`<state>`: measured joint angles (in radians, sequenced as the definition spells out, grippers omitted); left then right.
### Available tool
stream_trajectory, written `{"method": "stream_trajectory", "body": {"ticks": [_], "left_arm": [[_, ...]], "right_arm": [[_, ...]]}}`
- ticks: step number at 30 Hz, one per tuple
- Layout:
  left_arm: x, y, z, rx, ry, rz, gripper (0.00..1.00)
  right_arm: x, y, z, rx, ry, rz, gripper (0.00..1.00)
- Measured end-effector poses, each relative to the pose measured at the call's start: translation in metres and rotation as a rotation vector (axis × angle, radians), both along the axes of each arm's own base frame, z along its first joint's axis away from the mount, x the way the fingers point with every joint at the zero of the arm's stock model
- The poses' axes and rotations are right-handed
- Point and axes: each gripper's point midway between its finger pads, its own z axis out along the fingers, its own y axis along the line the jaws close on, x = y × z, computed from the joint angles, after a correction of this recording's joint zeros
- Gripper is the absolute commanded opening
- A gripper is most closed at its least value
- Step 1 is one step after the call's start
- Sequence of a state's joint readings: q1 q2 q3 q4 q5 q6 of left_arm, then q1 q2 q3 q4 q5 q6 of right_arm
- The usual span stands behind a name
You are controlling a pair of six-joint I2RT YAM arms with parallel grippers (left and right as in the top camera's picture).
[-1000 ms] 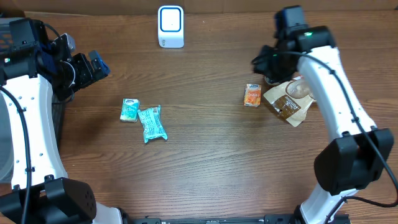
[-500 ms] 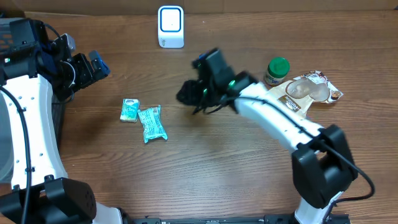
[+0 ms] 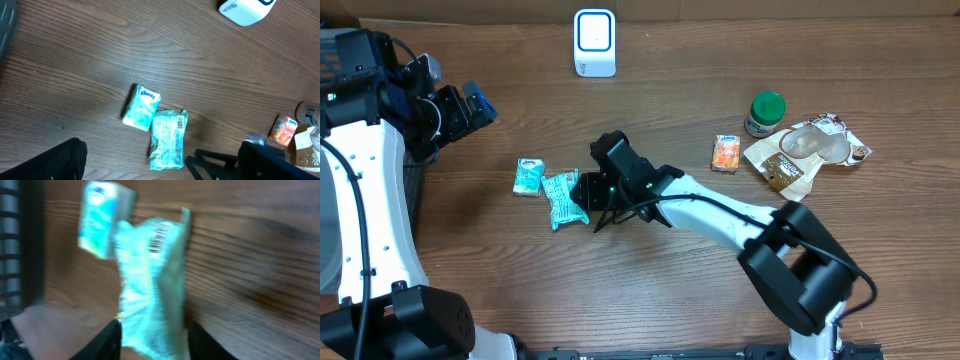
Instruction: Scan the item barcode
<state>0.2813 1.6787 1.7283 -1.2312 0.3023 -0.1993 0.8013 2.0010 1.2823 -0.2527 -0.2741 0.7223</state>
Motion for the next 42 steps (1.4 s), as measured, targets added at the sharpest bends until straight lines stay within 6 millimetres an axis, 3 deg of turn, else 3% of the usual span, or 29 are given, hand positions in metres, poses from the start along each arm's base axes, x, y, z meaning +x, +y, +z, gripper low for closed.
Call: {"method": "stream_trajectory", "body": {"ticks": [5, 26, 37, 42], "left_arm": [[0.000, 0.000, 0.000, 0.000, 0.000, 0.000, 1.00], [0.000, 0.000, 0.000, 0.000, 0.000, 0.000, 0.99], [0.000, 0.000, 0.000, 0.000, 0.000, 0.000, 1.00], [0.000, 0.000, 0.000, 0.000, 0.000, 0.000, 1.00]], "right_arm": [[-0.005, -0.001, -0.018, -0.015, 0.042, 0.005, 0.36], [-0.027, 0.018, -0.018, 0.003, 0.048, 0.062, 0.36], [-0.031, 0.011, -0.032, -0.031, 0.098, 0.041, 0.05], [-0.032, 0.003, -0.032, -0.053, 0.125, 0.075, 0.04]]}}
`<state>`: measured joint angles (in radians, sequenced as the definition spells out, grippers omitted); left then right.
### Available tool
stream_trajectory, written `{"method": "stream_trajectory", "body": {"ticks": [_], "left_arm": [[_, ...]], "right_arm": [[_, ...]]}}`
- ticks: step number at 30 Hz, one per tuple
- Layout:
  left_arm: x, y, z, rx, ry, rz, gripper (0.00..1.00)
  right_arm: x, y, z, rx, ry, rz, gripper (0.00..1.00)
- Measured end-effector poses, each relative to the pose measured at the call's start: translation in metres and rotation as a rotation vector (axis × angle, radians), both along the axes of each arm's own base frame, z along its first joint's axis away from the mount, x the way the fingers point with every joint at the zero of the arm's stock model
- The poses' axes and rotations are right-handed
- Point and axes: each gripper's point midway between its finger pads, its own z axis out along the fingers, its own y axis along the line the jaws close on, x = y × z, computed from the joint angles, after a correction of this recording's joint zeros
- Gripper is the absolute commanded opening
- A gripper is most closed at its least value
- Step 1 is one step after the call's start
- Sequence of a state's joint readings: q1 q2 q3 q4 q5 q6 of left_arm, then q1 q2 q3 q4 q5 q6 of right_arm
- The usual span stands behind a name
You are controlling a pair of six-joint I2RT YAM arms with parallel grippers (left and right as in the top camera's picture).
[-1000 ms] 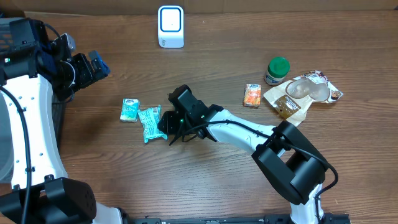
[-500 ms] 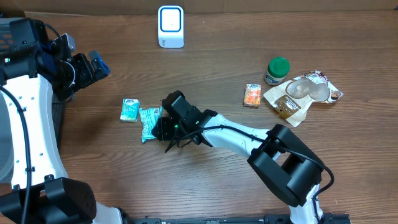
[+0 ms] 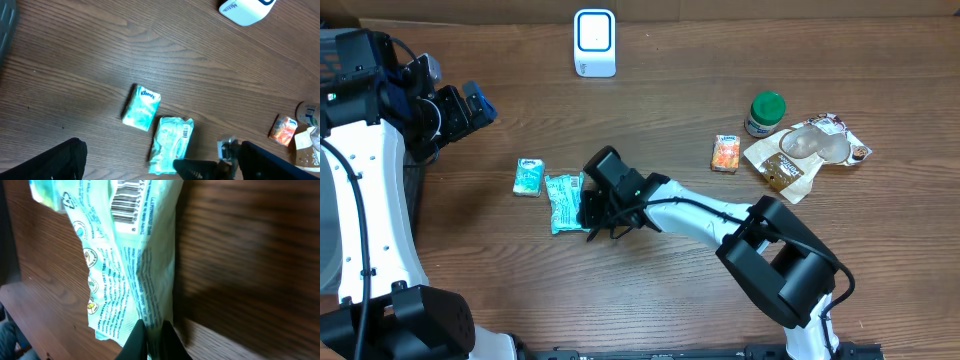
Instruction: Scan the item barcode
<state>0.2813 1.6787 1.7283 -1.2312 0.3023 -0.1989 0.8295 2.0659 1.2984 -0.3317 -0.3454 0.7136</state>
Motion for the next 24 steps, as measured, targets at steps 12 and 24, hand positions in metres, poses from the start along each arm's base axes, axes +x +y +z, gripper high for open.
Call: {"method": "stream_trajectory", "body": {"ticks": [12, 24], "left_arm": [[0.000, 0.000, 0.000, -0.001, 0.000, 0.000, 1.00], [0.000, 0.000, 0.000, 0.000, 0.000, 0.000, 1.00]], "right_arm": [[0.021, -0.054, 0.026, -0.096, -0.191, 0.369, 0.30], [0.077, -0.055, 0.080, 0.001, -0.266, 0.209, 0.21]]}}
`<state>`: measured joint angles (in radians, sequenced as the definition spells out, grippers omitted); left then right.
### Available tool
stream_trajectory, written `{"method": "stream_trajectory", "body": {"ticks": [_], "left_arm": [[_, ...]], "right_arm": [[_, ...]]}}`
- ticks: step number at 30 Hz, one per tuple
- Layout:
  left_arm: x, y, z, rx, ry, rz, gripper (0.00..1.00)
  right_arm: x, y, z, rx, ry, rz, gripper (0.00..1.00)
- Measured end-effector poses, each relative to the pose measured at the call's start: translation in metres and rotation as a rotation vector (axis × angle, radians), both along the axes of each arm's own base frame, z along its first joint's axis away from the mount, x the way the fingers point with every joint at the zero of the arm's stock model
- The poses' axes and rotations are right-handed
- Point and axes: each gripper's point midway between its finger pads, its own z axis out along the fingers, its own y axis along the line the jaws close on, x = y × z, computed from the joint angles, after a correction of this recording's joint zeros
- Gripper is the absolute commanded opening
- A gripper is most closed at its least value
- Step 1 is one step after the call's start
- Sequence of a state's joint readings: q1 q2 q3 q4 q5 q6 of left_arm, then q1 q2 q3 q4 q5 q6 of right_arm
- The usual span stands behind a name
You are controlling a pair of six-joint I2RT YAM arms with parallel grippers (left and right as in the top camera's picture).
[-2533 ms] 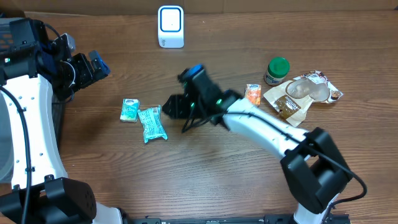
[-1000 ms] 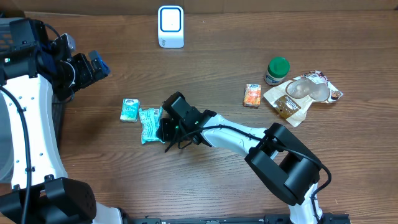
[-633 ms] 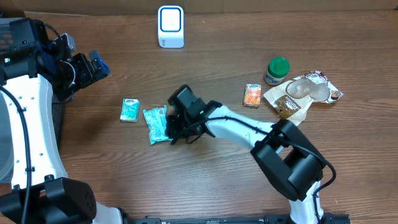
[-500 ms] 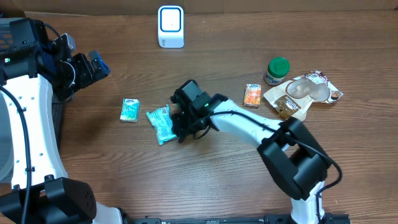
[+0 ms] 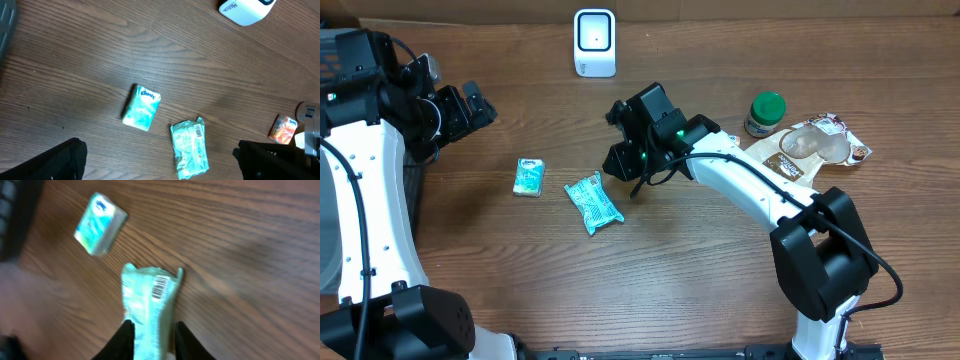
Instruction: Scan the item barcode
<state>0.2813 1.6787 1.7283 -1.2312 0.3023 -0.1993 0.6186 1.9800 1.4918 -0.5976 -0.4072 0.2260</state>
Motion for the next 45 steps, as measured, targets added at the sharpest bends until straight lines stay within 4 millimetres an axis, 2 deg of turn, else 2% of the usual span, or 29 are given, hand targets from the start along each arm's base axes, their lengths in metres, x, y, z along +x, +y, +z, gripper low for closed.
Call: {"method": "stream_trajectory", "body": {"ticks": [3, 5, 9, 12, 15, 18, 25, 32, 35, 37, 40, 43, 45], "left_arm": [[0.000, 0.000, 0.000, 0.000, 0.000, 0.000, 0.99], [0.000, 0.000, 0.000, 0.000, 0.000, 0.000, 1.00], [0.000, 0.000, 0.000, 0.000, 0.000, 0.000, 0.99], [0.000, 0.000, 0.000, 0.000, 0.000, 0.000, 1.00], [0.000, 0.000, 0.000, 0.000, 0.000, 0.000, 0.99], [0.000, 0.000, 0.000, 0.000, 0.000, 0.000, 1.00], [0.000, 0.000, 0.000, 0.000, 0.000, 0.000, 0.99], [0.000, 0.000, 0.000, 0.000, 0.000, 0.000, 0.99], [0.000, 0.000, 0.000, 0.000, 0.000, 0.000, 0.99], [0.000, 0.000, 0.000, 0.000, 0.000, 0.000, 0.99], [0.000, 0.000, 0.000, 0.000, 0.000, 0.000, 1.00], [0.000, 0.000, 0.000, 0.000, 0.000, 0.000, 1.00], [0.000, 0.000, 0.000, 0.000, 0.000, 0.000, 0.99]], "right_arm": [[-0.007, 0.014, 0.004, 0.044, 0.055, -0.053, 0.21], [-0.019, 0.029, 0.006, 0.062, 0.084, -0.055, 0.22], [-0.059, 0.062, 0.002, 0.054, 0.140, -0.021, 0.22], [-0.086, 0.078, -0.011, 0.025, 0.181, 0.009, 0.22], [-0.101, 0.078, -0.035, -0.038, 0.231, 0.015, 0.22], [-0.106, 0.061, -0.056, -0.127, 0.276, -0.021, 0.22], [-0.098, 0.021, -0.073, -0.274, 0.301, -0.115, 0.22], [-0.084, 0.006, -0.074, -0.291, 0.287, -0.135, 0.22], [-0.083, -0.003, -0.074, -0.305, 0.297, -0.118, 0.28], [-0.079, -0.012, -0.067, -0.306, 0.302, -0.120, 0.37], [-0.056, -0.025, -0.045, -0.263, 0.265, -0.141, 0.45], [-0.024, -0.044, -0.017, -0.200, 0.204, -0.189, 0.52], [-0.004, -0.056, -0.005, -0.148, 0.173, -0.207, 0.53]]}}
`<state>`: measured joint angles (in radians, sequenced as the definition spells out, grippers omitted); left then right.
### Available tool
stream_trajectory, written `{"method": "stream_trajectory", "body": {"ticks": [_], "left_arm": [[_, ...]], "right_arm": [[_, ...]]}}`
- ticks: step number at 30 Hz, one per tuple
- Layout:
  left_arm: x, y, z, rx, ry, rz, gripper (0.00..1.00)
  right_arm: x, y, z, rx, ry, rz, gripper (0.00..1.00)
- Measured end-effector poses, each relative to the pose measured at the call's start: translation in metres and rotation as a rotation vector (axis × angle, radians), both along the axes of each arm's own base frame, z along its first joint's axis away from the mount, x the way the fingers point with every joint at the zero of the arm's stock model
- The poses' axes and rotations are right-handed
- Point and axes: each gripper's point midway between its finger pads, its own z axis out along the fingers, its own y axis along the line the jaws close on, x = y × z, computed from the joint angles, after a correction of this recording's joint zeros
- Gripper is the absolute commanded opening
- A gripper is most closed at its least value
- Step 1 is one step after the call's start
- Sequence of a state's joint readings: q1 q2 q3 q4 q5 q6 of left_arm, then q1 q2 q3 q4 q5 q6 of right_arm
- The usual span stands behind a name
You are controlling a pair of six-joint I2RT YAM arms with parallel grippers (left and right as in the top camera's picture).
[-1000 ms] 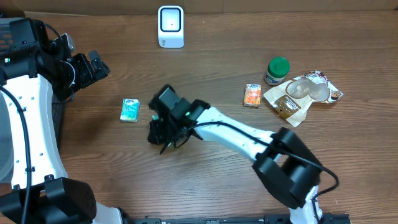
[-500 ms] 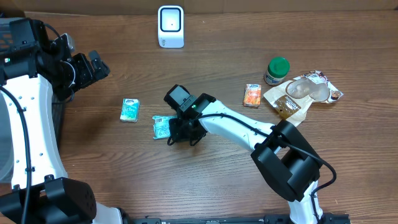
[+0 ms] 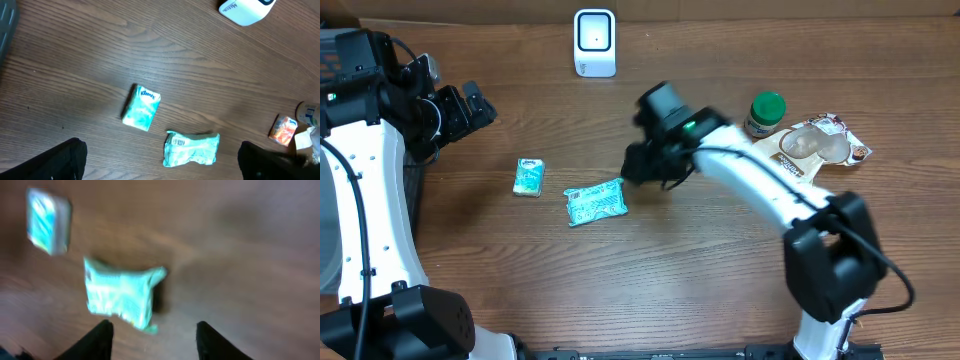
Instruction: Scan the item barcode
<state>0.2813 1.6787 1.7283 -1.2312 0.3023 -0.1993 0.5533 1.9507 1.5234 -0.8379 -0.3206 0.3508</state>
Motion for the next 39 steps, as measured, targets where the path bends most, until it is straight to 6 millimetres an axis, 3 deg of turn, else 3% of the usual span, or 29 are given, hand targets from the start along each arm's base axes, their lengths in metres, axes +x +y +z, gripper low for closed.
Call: {"method": "stream_trajectory", "body": {"ticks": [2, 5, 10, 15, 21, 27, 35, 39], "left_arm": [[0.000, 0.000, 0.000, 0.000, 0.000, 0.000, 0.99], [0.000, 0.000, 0.000, 0.000, 0.000, 0.000, 1.00], [0.000, 0.000, 0.000, 0.000, 0.000, 0.000, 0.99], [0.000, 0.000, 0.000, 0.000, 0.000, 0.000, 1.00], [0.000, 0.000, 0.000, 0.000, 0.000, 0.000, 0.99], [0.000, 0.000, 0.000, 0.000, 0.000, 0.000, 1.00], [0.000, 0.000, 0.000, 0.000, 0.000, 0.000, 1.00], [0.000, 0.000, 0.000, 0.000, 0.000, 0.000, 1.00]], "right_arm": [[0.016, -0.007, 0.006, 0.063, -0.021, 0.006, 0.54], [0.023, -0.005, 0.006, 0.133, -0.022, 0.041, 0.55], [0.000, 0.023, -0.028, 0.207, 0.094, 0.144, 0.55], [-0.024, 0.037, -0.060, 0.209, 0.198, 0.189, 0.56], [-0.035, 0.051, -0.068, 0.225, 0.224, 0.219, 0.56], [-0.039, 0.076, -0.079, 0.273, 0.253, 0.197, 0.40], [-0.044, 0.086, -0.087, 0.298, 0.306, 0.164, 0.06], [-0.041, 0.086, -0.086, 0.313, 0.311, 0.157, 0.04]]}}
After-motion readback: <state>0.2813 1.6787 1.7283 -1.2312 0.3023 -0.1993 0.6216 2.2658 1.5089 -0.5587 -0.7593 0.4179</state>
